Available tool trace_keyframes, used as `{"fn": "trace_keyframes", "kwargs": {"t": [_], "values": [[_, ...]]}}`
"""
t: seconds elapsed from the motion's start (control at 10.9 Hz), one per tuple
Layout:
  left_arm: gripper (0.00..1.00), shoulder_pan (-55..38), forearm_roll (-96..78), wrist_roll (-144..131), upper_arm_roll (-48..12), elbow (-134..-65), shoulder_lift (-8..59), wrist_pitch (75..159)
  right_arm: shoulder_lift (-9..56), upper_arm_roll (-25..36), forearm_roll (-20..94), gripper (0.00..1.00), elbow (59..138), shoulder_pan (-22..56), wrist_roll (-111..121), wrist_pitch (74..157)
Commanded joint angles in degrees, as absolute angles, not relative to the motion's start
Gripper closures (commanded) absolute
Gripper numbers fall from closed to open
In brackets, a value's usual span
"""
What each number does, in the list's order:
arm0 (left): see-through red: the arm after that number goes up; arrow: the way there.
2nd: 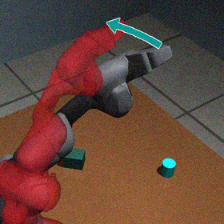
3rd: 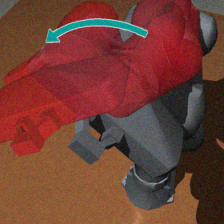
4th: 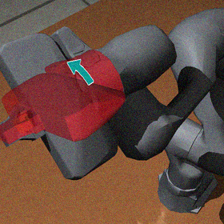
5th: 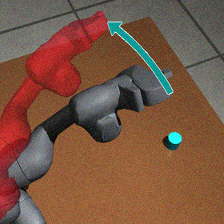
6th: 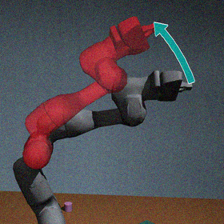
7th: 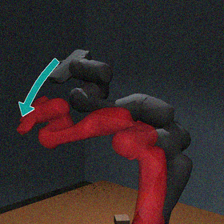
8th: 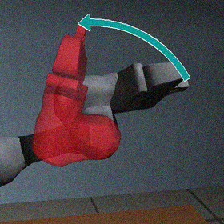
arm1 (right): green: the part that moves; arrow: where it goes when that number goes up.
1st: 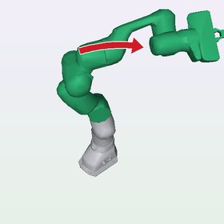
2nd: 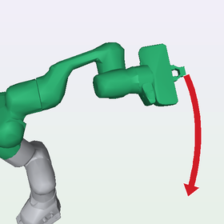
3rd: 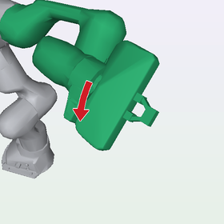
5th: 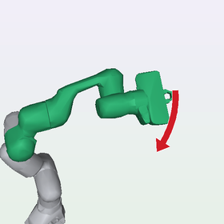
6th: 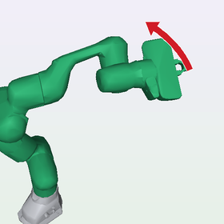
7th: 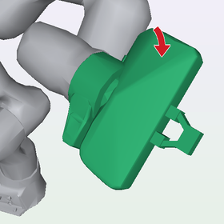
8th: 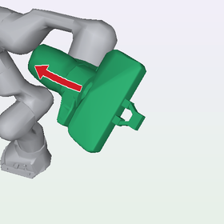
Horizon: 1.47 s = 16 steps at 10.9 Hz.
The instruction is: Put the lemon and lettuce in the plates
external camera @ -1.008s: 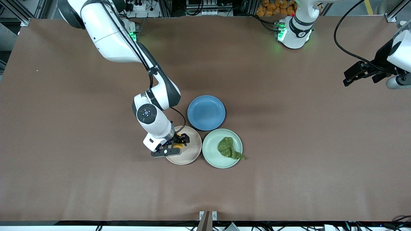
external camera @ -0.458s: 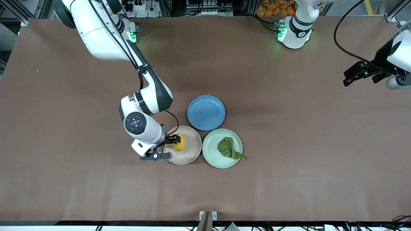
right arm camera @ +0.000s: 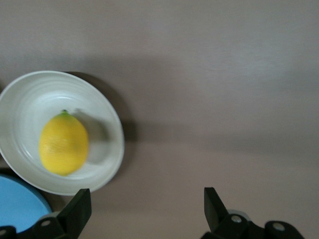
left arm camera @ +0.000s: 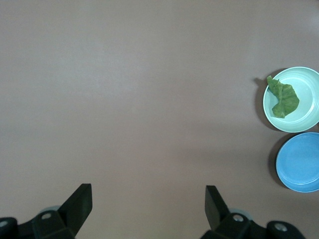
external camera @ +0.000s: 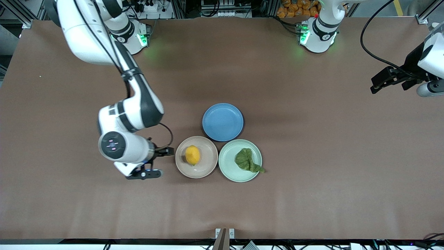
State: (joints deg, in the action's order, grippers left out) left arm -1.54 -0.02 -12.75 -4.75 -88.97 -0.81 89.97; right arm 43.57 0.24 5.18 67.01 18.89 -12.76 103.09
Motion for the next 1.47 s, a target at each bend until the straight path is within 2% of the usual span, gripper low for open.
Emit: {"fn": "trace_keyframes", "kwargs": {"t": [0.0,0.55,1.01,1.37], "values": [[0.0,-1.32,-0.79,-10.99,-4.75,-89.3,-0.79,90.62,40.87,-0.35,5.54,0.0,67.24,14.34,-5.99,99.58],[0.0,-1.32,-0.79,-10.99,-4.75,-89.47,-0.79,90.88,39.81,0.26,4.57,0.0,67.76,5.46,-5.54,96.33],[0.0,-1.23,-0.79,-10.99,-4.75,-89.65,-0.79,91.05,39.55,0.26,-0.88,0.0,68.64,1.15,-6.24,95.54],[0.0,-1.23,-0.79,-10.99,-4.75,-89.82,-0.88,91.05,35.26,0.7,-0.97,0.0,72.14,-1.14,-6.24,95.53]]}}
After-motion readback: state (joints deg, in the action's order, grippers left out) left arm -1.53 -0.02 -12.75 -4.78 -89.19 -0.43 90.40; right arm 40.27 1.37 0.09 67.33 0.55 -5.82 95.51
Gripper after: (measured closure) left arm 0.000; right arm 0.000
